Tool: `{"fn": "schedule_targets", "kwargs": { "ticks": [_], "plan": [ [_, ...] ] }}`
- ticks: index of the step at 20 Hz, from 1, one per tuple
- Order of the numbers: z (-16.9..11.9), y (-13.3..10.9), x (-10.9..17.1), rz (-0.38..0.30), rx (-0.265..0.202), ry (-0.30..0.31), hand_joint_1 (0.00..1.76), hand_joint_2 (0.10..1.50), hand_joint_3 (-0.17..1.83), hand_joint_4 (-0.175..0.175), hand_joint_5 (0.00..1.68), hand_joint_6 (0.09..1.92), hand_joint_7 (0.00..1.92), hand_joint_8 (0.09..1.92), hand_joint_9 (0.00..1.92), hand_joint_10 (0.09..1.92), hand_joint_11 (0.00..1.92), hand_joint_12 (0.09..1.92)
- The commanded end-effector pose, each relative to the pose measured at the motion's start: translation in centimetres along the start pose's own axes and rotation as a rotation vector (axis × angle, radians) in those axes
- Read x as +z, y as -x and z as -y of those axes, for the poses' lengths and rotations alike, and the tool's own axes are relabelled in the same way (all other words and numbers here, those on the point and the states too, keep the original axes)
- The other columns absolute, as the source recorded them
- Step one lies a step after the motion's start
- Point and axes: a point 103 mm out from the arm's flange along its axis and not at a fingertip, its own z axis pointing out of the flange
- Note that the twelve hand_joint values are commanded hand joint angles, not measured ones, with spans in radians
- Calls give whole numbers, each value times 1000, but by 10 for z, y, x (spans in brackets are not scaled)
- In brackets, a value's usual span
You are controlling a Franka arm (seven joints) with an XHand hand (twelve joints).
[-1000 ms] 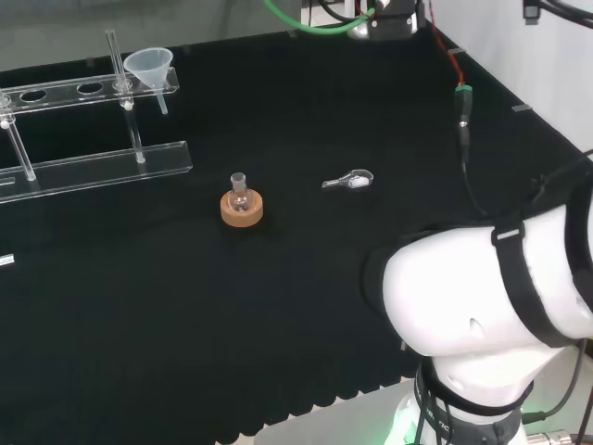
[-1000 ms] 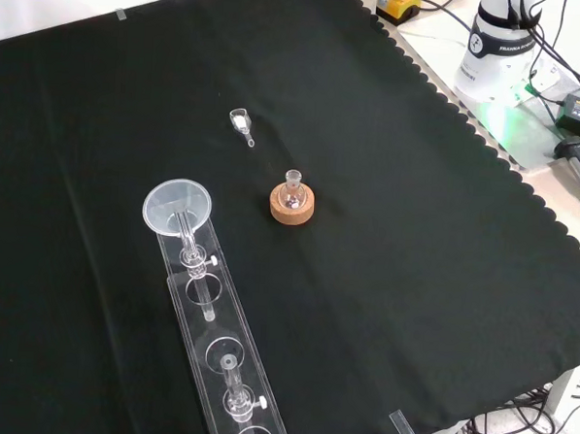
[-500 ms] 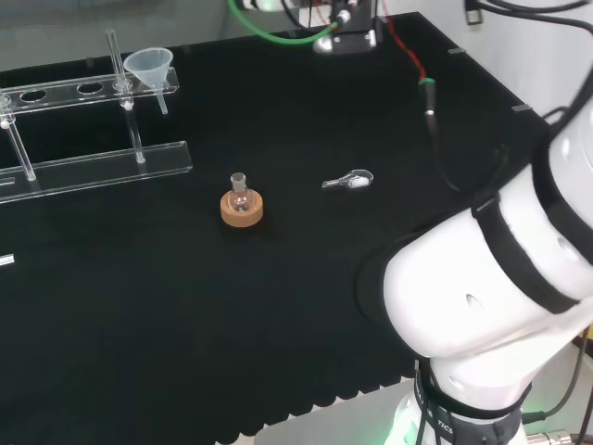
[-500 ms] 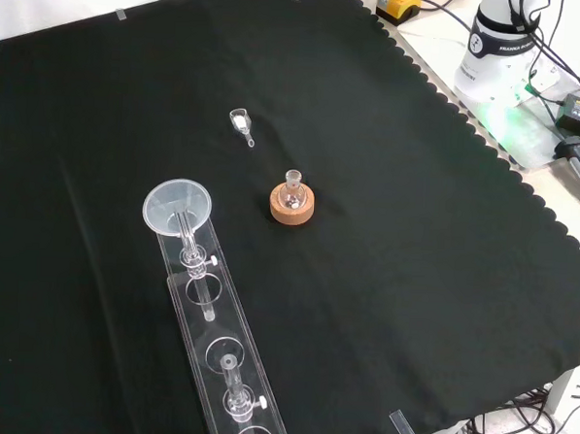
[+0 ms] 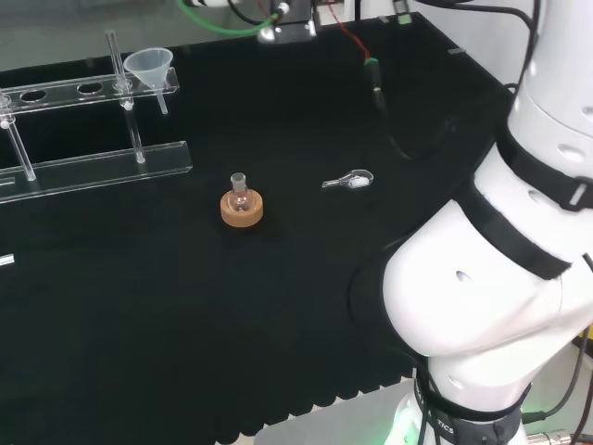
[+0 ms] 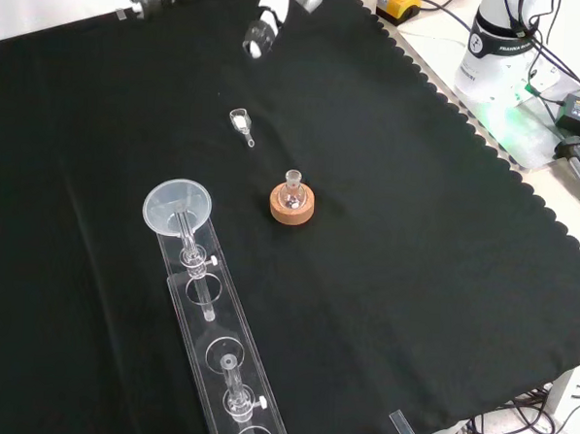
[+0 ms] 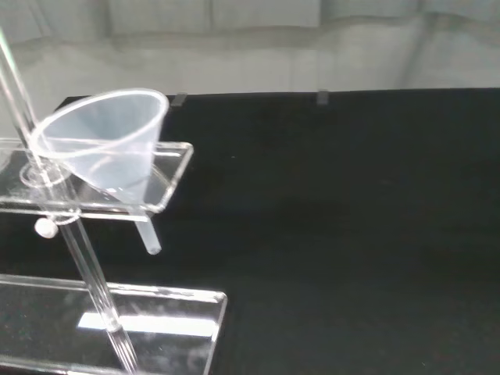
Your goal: Pick up the funnel from the transparent funnel stand.
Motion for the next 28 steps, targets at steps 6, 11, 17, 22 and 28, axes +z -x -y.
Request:
{"fn": "schedule_targets", "kwargs": {
  "ticks": [6, 11, 17, 22, 28],
  "plan": [
    [-83, -54, 73, 92, -53, -116, 113, 810, 111, 36, 0, 87, 0, 87, 0, 87, 26, 87],
    [-89, -61, 90, 101, -59, -149, 115, 812, 106, 36, 0, 87, 0, 87, 0, 87, 40, 87],
    [-98, -70, 111, 145, -51, -199, 118, 836, 56, 37, 0, 87, 0, 87, 0, 87, 16, 246],
    [-102, -81, 128, 166, -66, -240, 119, 850, 29, 37, 0, 87, 0, 87, 0, 87, 0, 386],
    [-106, -92, 144, 196, -84, -279, 122, 852, 26, 36, 0, 87, 0, 87, 0, 87, 0, 447]
  ]
}}
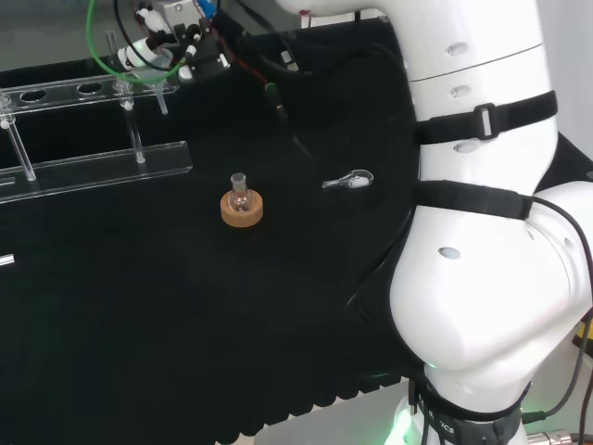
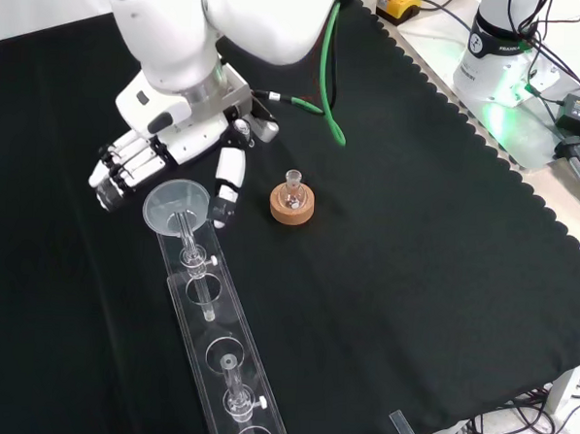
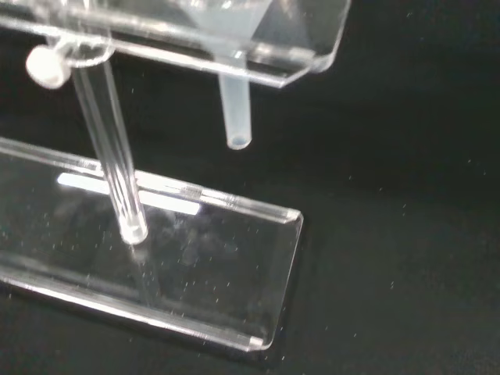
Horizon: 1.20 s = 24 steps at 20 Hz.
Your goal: Pick up the funnel from the transparent funnel stand.
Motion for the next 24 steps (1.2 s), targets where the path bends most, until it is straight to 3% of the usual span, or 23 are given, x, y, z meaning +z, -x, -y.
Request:
{"fn": "schedule_targets", "kwargs": {
  "ticks": [1, 7, 11, 12, 13, 15, 17, 24],
  "plan": [
    [-2, -11, 12, 35, -12, -41, 122, 853, 26, 36, 0, 87, 0, 87, 0, 87, 0, 448],
    [-2, -9, 14, 55, -6, -44, 123, 855, 22, 35, 0, 87, 0, 87, 0, 87, 0, 525],
    [-1, -5, 14, 54, -51, 79, 127, 852, 16, 15, 0, 87, 0, 87, 96, 87, 14, 1329],
    [-1, -4, 14, 54, -57, 96, 130, 853, 13, 10, 0, 87, 0, 87, 105, 179, 49, 1437],
    [-2, -3, 14, 55, -62, 109, 130, 854, 12, 3, 0, 87, 6, 87, 80, 383, 99, 1496],
    [-5, -2, 14, 66, -66, 120, 138, 852, 8, -3, 0, 87, 45, 87, 43, 744, 198, 1535],
    [-8, -2, 16, 70, -65, 117, 146, 851, 5, -7, 0, 87, 27, 207, 46, 913, 266, 1533],
    [-17, -3, 19, 84, -61, 110, 155, 850, 3, -18, 14, 87, 0, 484, 115, 982, 321, 1524]
  ]
}}
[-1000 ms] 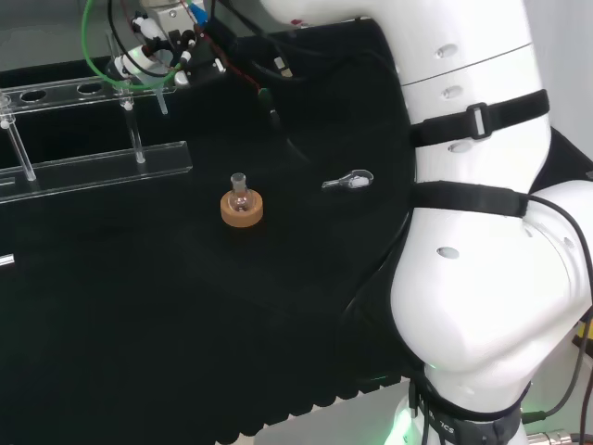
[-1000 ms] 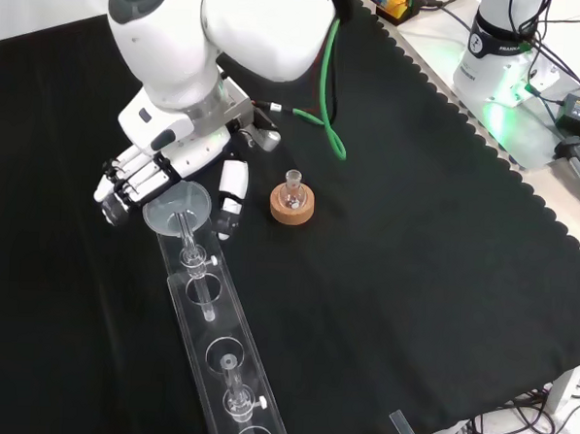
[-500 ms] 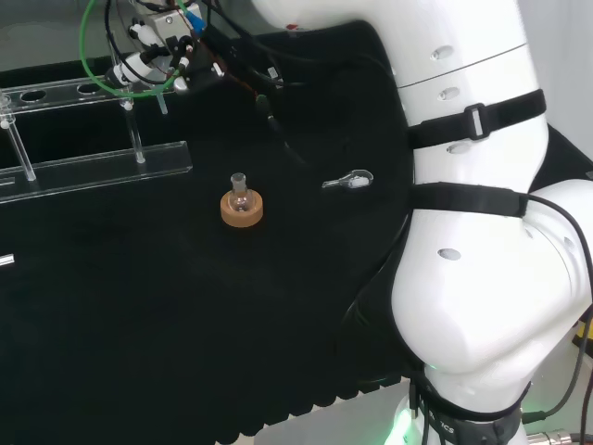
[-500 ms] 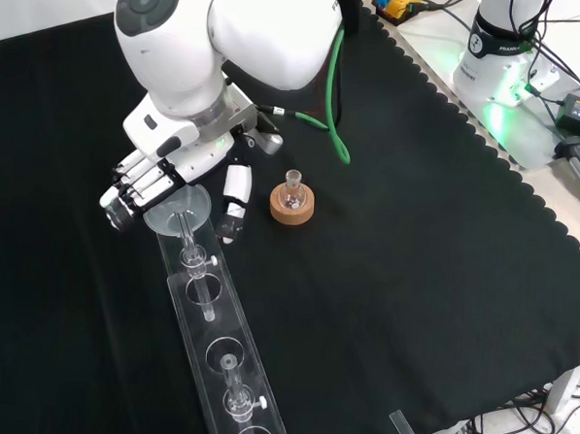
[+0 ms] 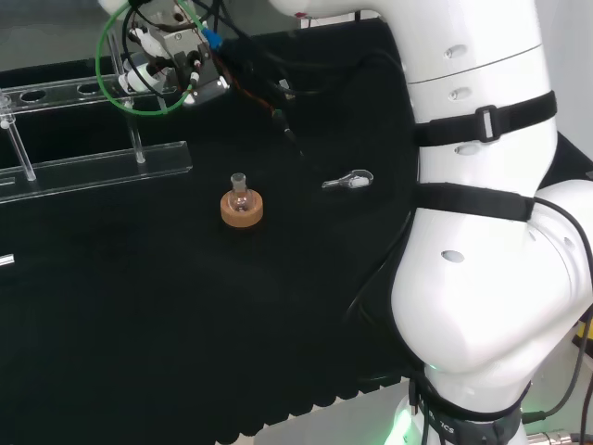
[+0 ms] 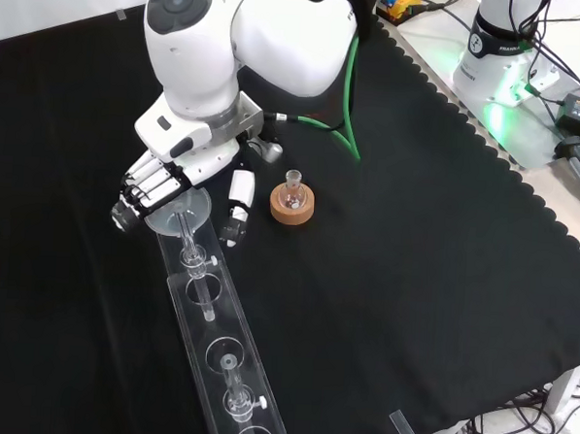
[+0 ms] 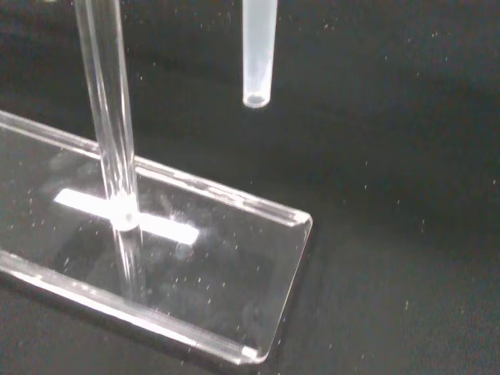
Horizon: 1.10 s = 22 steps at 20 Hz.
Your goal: Pick up the funnel from the transparent funnel stand.
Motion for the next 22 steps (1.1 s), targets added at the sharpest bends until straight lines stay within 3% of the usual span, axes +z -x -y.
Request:
{"fn": "schedule_targets", "kwargs": {
  "ticks": [1, 7, 12, 19, 22],
  "plan": [
    [-14, 4, -8, 27, -11, 16, 156, 851, 3, -21, 25, 87, 0, 550, 153, 981, 338, 1514],
    [-26, 3, -4, 56, -34, 68, 180, 858, 6, -56, 159, 87, 164, 969, 527, 942, 579, 1381],
    [-25, 7, -4, 49, -27, 77, 200, 866, 11, -92, 312, 87, 395, 1045, 769, 941, 772, 1317],
    [-22, 18, -4, 52, -14, 89, 262, 882, 21, -149, 460, 114, 600, 1153, 1115, 938, 1216, 1121],
    [-21, 19, -5, 46, -14, 103, 296, 888, 26, -168, 495, 215, 699, 1180, 1269, 947, 1380, 1086]
  ]
}}
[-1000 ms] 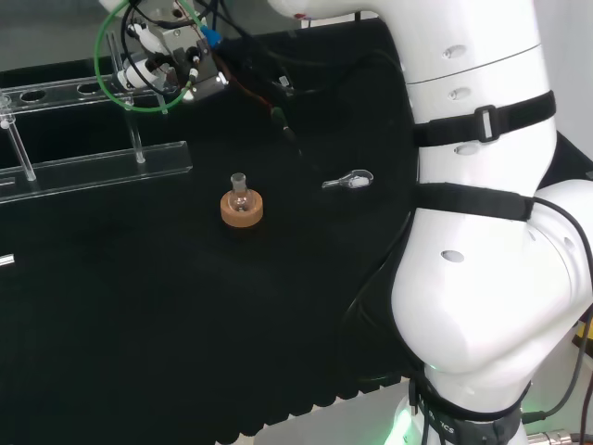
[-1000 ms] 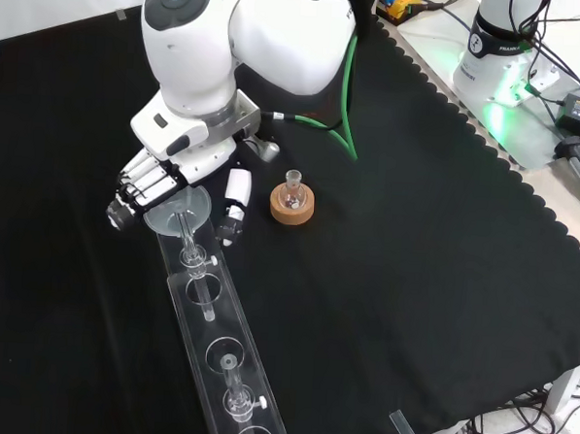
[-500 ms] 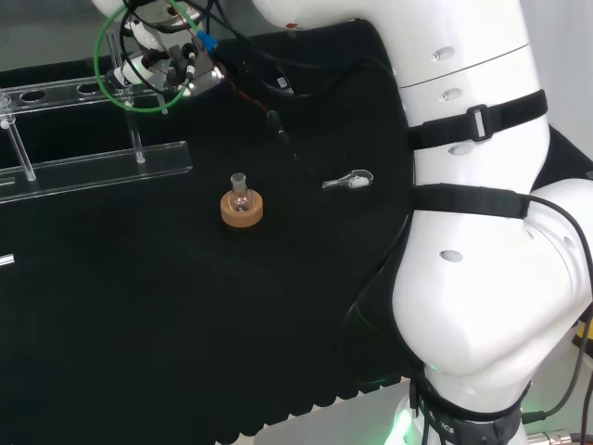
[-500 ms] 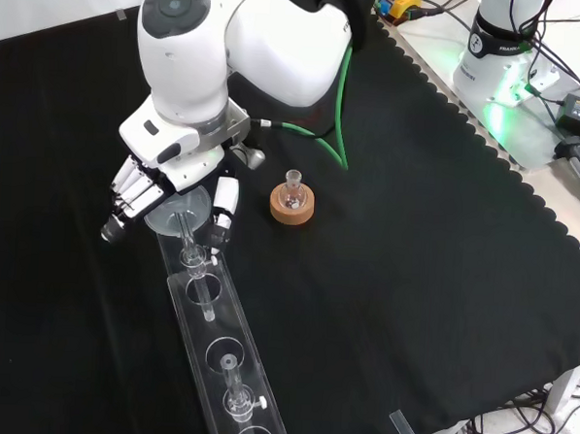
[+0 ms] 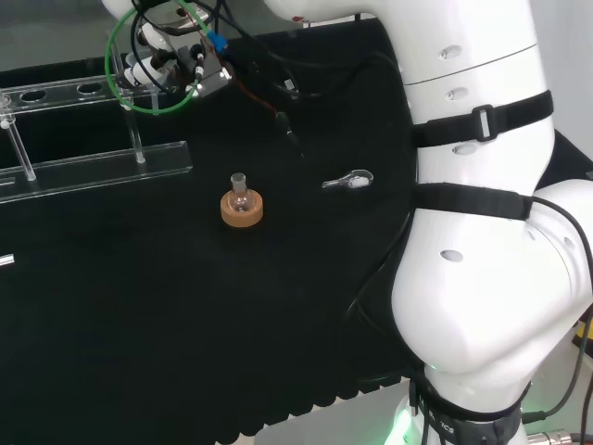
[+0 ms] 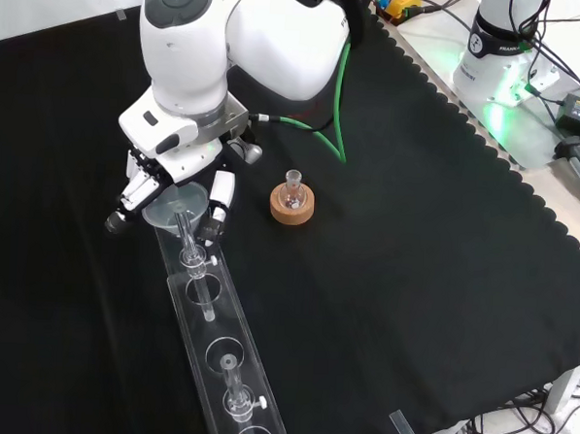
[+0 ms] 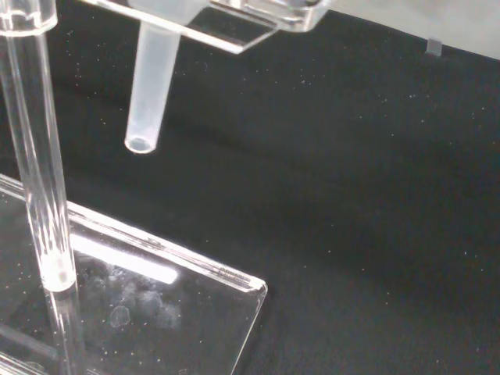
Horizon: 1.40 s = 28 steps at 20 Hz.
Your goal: Pick up the funnel from the transparent funnel stand.
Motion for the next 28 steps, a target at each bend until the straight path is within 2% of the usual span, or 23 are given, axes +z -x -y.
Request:
{"fn": "schedule_targets", "kwargs": {
  "ticks": [1, 5, 8, 10, 11, 12, 16, 17, 18, 19, 21, 23, 26, 28],
  "plan": [
    [1, 4, -2, -6, 2, 22, 309, 890, 29, -172, 485, 299, 741, 1185, 1316, 950, 1423, 1076],
    [1, 6, -4, -7, -1, 65, 438, 891, 37, -175, 437, 698, 987, 1250, 1540, 969, 1601, 1053],
    [1, 4, -7, -8, -10, 123, 579, 885, 37, -175, 473, 884, 1174, 1265, 1693, 948, 1721, 1012],
    [1, 2, -10, -11, -18, 183, 687, 876, 34, -175, 554, 975, 1296, 1236, 1792, 905, 1798, 973],
    [2, 1, -13, -12, -23, 223, 752, 870, 32, -175, 643, 989, 1367, 1209, 1842, 878, 1838, 950],
    [2, -1, -13, 4, -11, 236, 805, 865, 31, -175, 727, 984, 1429, 1172, 1878, 854, 1871, 930],
    [5, -4, -7, 2, -6, 322, 954, 854, 31, -175, 987, 864, 1594, 974, 1919, 882, 1918, 930],
    [7, -2, -12, -7, -5, 371, 1033, 867, 80, -117, 1113, 720, 1631, 918, 1920, 886, 1920, 946],
    [8, -1, -17, -20, -1, 408, 1100, 857, 143, -91, 1237, 550, 1661, 864, 1920, 878, 1920, 956],
    [9, 1, -22, -34, 2, 432, 1144, 823, 228, -89, 1333, 408, 1687, 818, 1920, 867, 1920, 964],
    [11, 4, -31, -66, 7, 480, 1195, 744, 385, -139, 1441, 249, 1718, 759, 1920, 847, 1920, 975],
    [12, 6, -36, -108, 13, 530, 1214, 693, 477, -166, 1486, 186, 1728, 731, 1920, 828, 1920, 951],
    [14, 9, -42, -144, 16, 584, 1224, 653, 545, -175, 1513, 156, 1745, 716, 1920, 818, 1920, 848],
    [18, 14, -55, -191, 24, 623, 1228, 629, 584, -175, 1526, 144, 1759, 708, 1920, 816, 1912, 794]
  ]
}}
